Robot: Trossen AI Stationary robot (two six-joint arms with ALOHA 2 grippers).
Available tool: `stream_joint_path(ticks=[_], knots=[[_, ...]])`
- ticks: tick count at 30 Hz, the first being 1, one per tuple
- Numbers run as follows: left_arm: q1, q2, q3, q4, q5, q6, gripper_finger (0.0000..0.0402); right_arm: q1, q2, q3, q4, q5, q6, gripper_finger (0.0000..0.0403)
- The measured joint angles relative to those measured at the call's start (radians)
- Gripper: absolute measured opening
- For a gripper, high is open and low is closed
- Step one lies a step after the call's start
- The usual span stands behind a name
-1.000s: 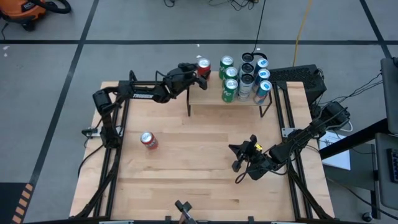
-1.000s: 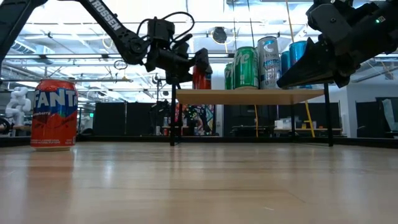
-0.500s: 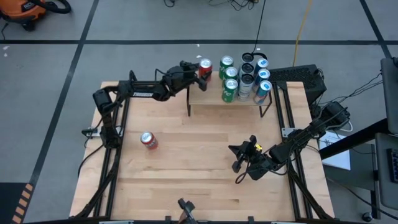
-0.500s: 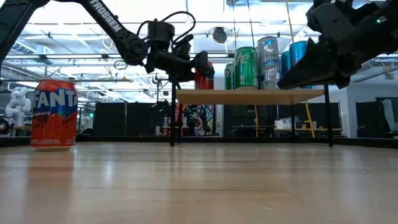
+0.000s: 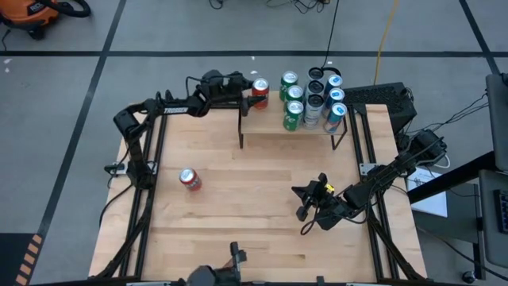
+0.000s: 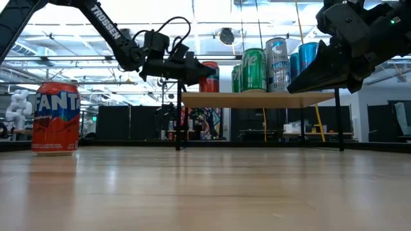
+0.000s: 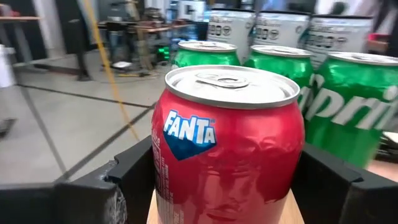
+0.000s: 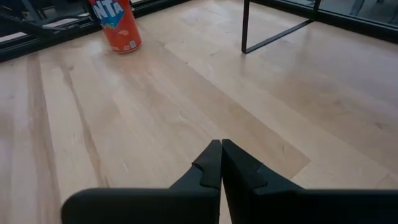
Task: Place canned beverage on shelf
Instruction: Put the top red soda can on the shelf, then put the red soda can on the shelf aligned with the other red soda can
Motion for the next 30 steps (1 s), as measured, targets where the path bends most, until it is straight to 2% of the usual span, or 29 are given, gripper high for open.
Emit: stream_joint_path(ticks=[3, 7, 12, 17, 22, 30], knots=[[0.033, 0.001, -0.002, 0.014, 0.062, 0.014, 0.0288, 0.000, 0.000, 0.000, 0.000, 0.000, 0.000, 0.0000], [0.051, 0.002, -0.002, 0.019, 0.058, 0.095, 0.0288, -0.002, 0.000, 0.000, 0.001, -0.001, 0.014, 0.0000], [0.054, 0.002, -0.002, 0.020, 0.059, 0.101, 0.0292, -0.002, 0.000, 0.000, 0.001, -0.002, 0.034, 0.0000], [0.043, 0.002, -0.003, 0.005, 0.054, 0.102, 0.0337, -0.008, 0.000, 0.000, 0.006, -0.003, 0.032, 0.0000], [0.035, -0.002, -0.006, 0.029, 0.000, 0.082, 0.0388, -0.010, 0.000, 0.000, 0.007, -0.003, 0.030, 0.0000], [0.032, -0.146, -0.004, 0.001, -0.016, 0.075, 0.0398, -0.009, 0.000, 0.000, 0.007, -0.004, 0.033, 0.0000]])
